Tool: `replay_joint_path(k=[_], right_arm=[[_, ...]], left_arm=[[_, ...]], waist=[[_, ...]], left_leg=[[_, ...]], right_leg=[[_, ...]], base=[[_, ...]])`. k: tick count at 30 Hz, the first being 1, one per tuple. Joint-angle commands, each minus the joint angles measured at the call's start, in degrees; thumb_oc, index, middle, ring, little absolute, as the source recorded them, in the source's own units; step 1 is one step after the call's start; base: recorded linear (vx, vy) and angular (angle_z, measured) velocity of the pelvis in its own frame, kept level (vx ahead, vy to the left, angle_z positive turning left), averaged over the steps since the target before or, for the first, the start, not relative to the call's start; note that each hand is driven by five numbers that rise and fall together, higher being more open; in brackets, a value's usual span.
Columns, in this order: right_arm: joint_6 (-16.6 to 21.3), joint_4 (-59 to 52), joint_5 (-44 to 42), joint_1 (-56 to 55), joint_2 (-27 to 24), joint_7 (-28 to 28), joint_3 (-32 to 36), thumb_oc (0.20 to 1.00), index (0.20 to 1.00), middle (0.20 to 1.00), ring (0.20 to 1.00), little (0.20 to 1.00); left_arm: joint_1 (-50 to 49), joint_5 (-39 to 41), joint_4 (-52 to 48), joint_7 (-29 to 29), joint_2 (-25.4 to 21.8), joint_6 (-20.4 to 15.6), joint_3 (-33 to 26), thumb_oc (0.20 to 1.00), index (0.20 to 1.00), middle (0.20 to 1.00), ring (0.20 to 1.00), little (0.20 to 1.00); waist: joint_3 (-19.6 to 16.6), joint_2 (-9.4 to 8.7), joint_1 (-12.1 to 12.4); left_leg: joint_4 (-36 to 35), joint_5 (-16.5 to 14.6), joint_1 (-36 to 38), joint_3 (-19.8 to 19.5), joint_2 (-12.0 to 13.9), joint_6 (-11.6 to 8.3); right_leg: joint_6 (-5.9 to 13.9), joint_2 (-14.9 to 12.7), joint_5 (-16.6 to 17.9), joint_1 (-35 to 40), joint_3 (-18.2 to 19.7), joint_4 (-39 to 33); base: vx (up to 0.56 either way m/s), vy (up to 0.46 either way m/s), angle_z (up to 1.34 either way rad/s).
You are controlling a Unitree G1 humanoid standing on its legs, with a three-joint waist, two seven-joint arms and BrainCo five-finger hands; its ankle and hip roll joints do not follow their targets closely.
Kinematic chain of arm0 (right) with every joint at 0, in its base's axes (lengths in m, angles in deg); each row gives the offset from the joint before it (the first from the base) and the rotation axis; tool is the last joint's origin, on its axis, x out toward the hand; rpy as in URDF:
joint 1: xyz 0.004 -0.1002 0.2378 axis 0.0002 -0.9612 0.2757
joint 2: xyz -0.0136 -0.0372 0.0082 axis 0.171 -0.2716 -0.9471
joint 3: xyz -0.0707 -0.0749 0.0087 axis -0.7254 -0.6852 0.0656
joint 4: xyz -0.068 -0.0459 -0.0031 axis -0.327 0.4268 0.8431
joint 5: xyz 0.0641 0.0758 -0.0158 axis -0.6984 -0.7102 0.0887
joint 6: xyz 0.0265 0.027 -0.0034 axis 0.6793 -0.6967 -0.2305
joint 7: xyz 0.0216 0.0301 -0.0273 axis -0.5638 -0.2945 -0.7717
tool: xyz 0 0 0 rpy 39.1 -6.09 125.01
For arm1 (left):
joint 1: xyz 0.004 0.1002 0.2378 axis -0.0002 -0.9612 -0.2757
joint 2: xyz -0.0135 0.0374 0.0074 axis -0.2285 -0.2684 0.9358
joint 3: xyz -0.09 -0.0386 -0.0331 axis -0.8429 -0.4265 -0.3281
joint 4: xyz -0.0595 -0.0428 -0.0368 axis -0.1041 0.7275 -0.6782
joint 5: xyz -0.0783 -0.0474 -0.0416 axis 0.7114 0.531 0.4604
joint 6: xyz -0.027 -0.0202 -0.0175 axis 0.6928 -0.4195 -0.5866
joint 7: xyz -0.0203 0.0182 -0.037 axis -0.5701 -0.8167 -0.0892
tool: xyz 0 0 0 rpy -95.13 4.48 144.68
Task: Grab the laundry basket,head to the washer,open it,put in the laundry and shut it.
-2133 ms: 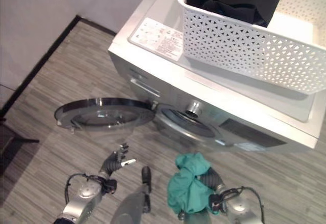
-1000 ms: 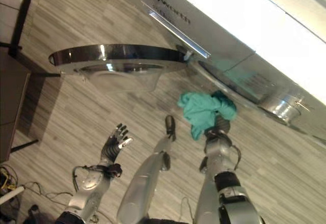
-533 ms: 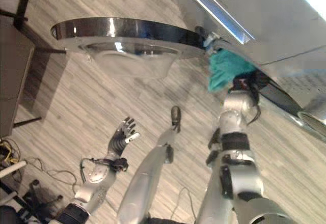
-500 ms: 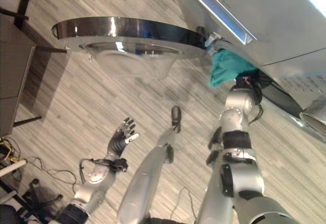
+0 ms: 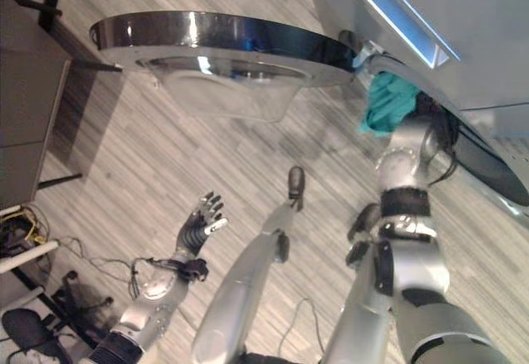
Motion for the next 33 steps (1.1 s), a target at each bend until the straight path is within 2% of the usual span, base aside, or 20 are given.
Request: replay_joint_path(k=[1, 5, 6, 9, 10, 11, 12, 15, 18, 19, 20, 25, 26, 28, 31, 32, 33], right_arm=[[1.2, -4.0, -0.6, 4.0, -11.0, -1.0, -2.5, 0.200, 0.200, 0.200, 0.200, 0.200], [1.9, -4.1, -1.9, 12.3, -21.9, -0.9, -8.0, 0.200, 0.200, 0.200, 0.200, 0.200], [2.0, -4.3, -0.9, 13.2, -23.5, -0.4, -9.1, 0.200, 0.200, 0.200, 0.200, 0.200], [2.0, -6.1, 1.5, 12.4, -23.5, 0.7, -9.8, 0.200, 0.200, 0.200, 0.200, 0.200], [1.4, -6.0, 2.0, 11.6, -23.2, 0.6, -10.1, 0.288, 0.288, 0.288, 0.288, 0.288], [0.5, -5.8, 1.4, 10.5, -22.4, -0.4, -10.0, 0.934, 0.934, 0.934, 0.934, 0.934], [-1.3, -4.6, -1.8, 7.6, -20.2, -4.4, -9.9, 1.000, 1.000, 1.000, 1.000, 1.000], [-2.1, -2.8, -5.6, 3.6, -14.8, -9.0, -8.9, 1.000, 1.000, 1.000, 1.000, 1.000], [-0.6, -5.7, -5.7, 0.3, -8.8, -9.9, -7.1, 1.000, 1.000, 1.000, 1.000, 1.000], [-0.6, -6.3, -5.4, -0.2, -8.4, -9.6, -6.9, 1.000, 1.000, 1.000, 1.000, 1.000], [1.1, -14.7, 2.5, -5.6, -4.2, -9.1, -7.0, 1.000, 1.000, 1.000, 1.000, 1.000], [0.6, -21.3, 9.5, -10.2, -1.7, -9.5, -7.9, 1.000, 1.000, 1.000, 1.000, 1.000], [0.9, -25.9, 11.8, -13.0, 0.8, -10.4, -8.0, 1.000, 1.000, 1.000, 1.000, 1.000], [1.4, -28.8, 12.7, -14.7, 2.7, -11.4, -8.4, 1.000, 1.000, 1.000, 1.000, 1.000], [0.6, -34.2, 15.3, -19.5, 5.6, -12.8, -10.2, 1.000, 1.000, 1.000, 1.000, 1.000], [-1.4, -38.3, 18.5, -26.4, 7.6, -15.5, -13.4, 1.000, 1.000, 1.000, 1.000, 1.000], [-1.5, -38.7, 18.7, -26.7, 7.7, -15.3, -13.4, 1.000, 1.000, 1.000, 1.000, 1.000]], left_arm=[[-2.8, 2.6, -1.4, -0.3, -1.2, -1.7, 3.8, 1.000, 1.000, 1.000, 1.000, 1.000], [-3.9, 4.0, -4.0, -0.9, -2.7, -1.9, 4.2, 1.000, 1.000, 1.000, 1.000, 1.000], [-4.2, 4.5, -4.4, -0.9, -2.4, -1.8, 4.2, 1.000, 1.000, 1.000, 1.000, 1.000], [-4.4, 5.1, -4.2, -1.0, -2.1, -2.0, 4.1, 1.000, 1.000, 1.000, 1.000, 1.000], [-4.5, 5.2, -4.3, -1.1, -2.0, -2.2, 4.2, 1.000, 1.000, 1.000, 1.000, 1.000], [-4.6, 5.1, -4.2, -1.2, -1.8, -2.2, 4.2, 1.000, 1.000, 1.000, 1.000, 1.000], [-4.6, 5.5, -4.3, -1.2, -1.4, -2.1, 3.7, 1.000, 1.000, 1.000, 1.000, 1.000], [-4.5, 6.1, -4.6, -1.2, -0.5, -2.1, 2.6, 1.000, 1.000, 1.000, 1.000, 1.000], [-4.2, 5.9, -4.0, -1.0, 0.8, -1.7, 2.4, 1.000, 1.000, 1.000, 1.000, 1.000], [-4.3, 5.8, -4.0, -1.0, 0.8, -1.7, 2.4, 1.000, 1.000, 1.000, 1.000, 1.000], [-4.1, 5.3, -3.0, -1.1, 1.7, -1.8, 1.7, 1.000, 1.000, 1.000, 1.000, 1.000], [-4.0, 4.6, -2.5, -2.2, 1.7, -1.9, 1.5, 1.000, 1.000, 1.000, 1.000, 1.000], [-3.8, 4.3, -2.0, -2.8, 1.3, -1.6, 1.5, 1.000, 1.000, 1.000, 1.000, 1.000], [-3.5, 4.1, -1.6, -3.2, 1.1, -1.3, 1.8, 1.000, 1.000, 1.000, 1.000, 1.000], [-3.3, 3.6, -1.5, -3.7, 0.3, -1.2, 1.8, 1.000, 1.000, 1.000, 1.000, 1.000], [-3.5, 3.1, -1.3, -4.2, -0.4, -0.9, 1.4, 1.000, 1.000, 1.000, 1.000, 1.000], [-3.8, 3.1, -1.4, -4.2, -0.4, -0.9, 1.4, 1.000, 1.000, 1.000, 1.000, 1.000]], waist=[[-4.4, 4.13, 0.9], [-5.7, 3.42, 2.0], [-6.0, 3.54, 2.3], [-6.2, 3.95, 2.6], [-6.2, 4.04, 2.5], [-6.1, 4.04, 2.4], [-5.6, 4.01, 2.0], [-4.5, 4.23, 1.6], [-4.0, 4.74, 1.7], [-4.0, 4.66, 1.6], [-3.4, 4.88, 1.2], [-2.9, 4.51, 0.4], [-2.5, 3.92, -0.2], [-2.4, 3.52, -0.6], [-2.3, 2.55, -1.5], [-2.3, 1.00, -2.7], [-2.3, 1.04, -2.8]], left_leg=[[1.9, -10.2, -0.2, 3.1, -0.3, -1.03], [0.0, -9.9, -0.7, 2.4, -1.1, -0.64], [-0.3, -9.8, -1.0, 2.4, -1.4, -0.48], [-0.3, -9.8, -1.3, 2.1, -1.9, -0.23], [-0.3, -9.7, -1.4, 2.1, -2.0, -0.13], [-0.5, -9.7, -1.4, 2.1, -2.1, -0.07], [-0.7, -9.6, -1.1, 2.2, -2.1, 0.04], [-0.9, -9.5, -1.0, 2.5, -2.2, 0.25], [-0.8, -9.5, -0.7, 2.7, -2.3, 0.52], [-0.8, -9.5, -0.6, 2.7, -2.3, 0.53], [-0.7, -9.4, 0.4, 2.5, -2.3, 0.62], [-0.3, -9.3, 1.4, 2.5, -2.1, 0.55], [-0.3, -9.0, 2.4, 2.5, -1.8, 0.36], [-0.4, -8.8, 2.9, 2.5, -1.5, 0.25], [-1.1, -7.9, 4.4, 2.5, -0.9, -0.13], [-1.5, -7.1, 5.9, 2.5, 0.0, -0.57], [-1.6, -7.1, 6.2, 2.4, 0.1, -0.62]], right_leg=[[3.25, 1.7, -0.4, 2.5, 1.1, 3.7], [4.34, 1.1, 0.7, -0.2, 1.5, 5.5], [4.50, 0.9, 0.6, -1.1, 1.6, 6.2], [4.73, 0.5, 0.3, -2.4, 1.9, 7.8], [4.76, 0.3, 0.3, -2.9, 2.1, 8.3], [4.71, 0.2, 0.2, -3.2, 2.3, 8.7], [4.49, 0.3, 0.1, -3.7, 2.6, 9.2], [4.19, 0.6, 0.1, -4.1, 3.1, 9.3], [3.89, 0.8, -0.1, -3.9, 3.2, 9.4], [3.87, 0.8, -0.1, -3.8, 3.2, 9.4], [3.46, 1.3, -0.5, -3.0, 3.4, 9.4], [2.94, 1.9, -0.8, -1.6, 3.3, 9.1], [2.51, 2.6, -0.9, 0.0, 3.0, 8.1], [2.27, 3.1, -1.0, 0.6, 3.0, 7.6], [1.55, 4.4, -1.1, 3.0, 2.6, 5.7], [0.66, 5.7, -1.3, 5.2, 2.1, 3.8], [0.61, 5.8, -1.3, 5.5, 2.0, 3.6]], base=[[0.06, 0.027, 0.11], [0.05, 0.017, 0.09], [0.05, 0.003, 0.04], [0.02, -0.006, 0.01], [0.00, 0.000, 0.00], [0.00, 0.000, 0.00], [0.00, 0.000, 0.00], [0.00, 0.000, 0.00], [0.00, 0.002, -0.04], [-0.01, -0.023, -0.07], [-0.01, -0.027, -0.06], [-0.02, -0.017, -0.02], [-0.05, -0.033, -0.04], [-0.07, -0.038, -0.05], [-0.08, -0.041, -0.07], [-0.07, -0.050, -0.17], [-0.09, -0.069, -0.18]])
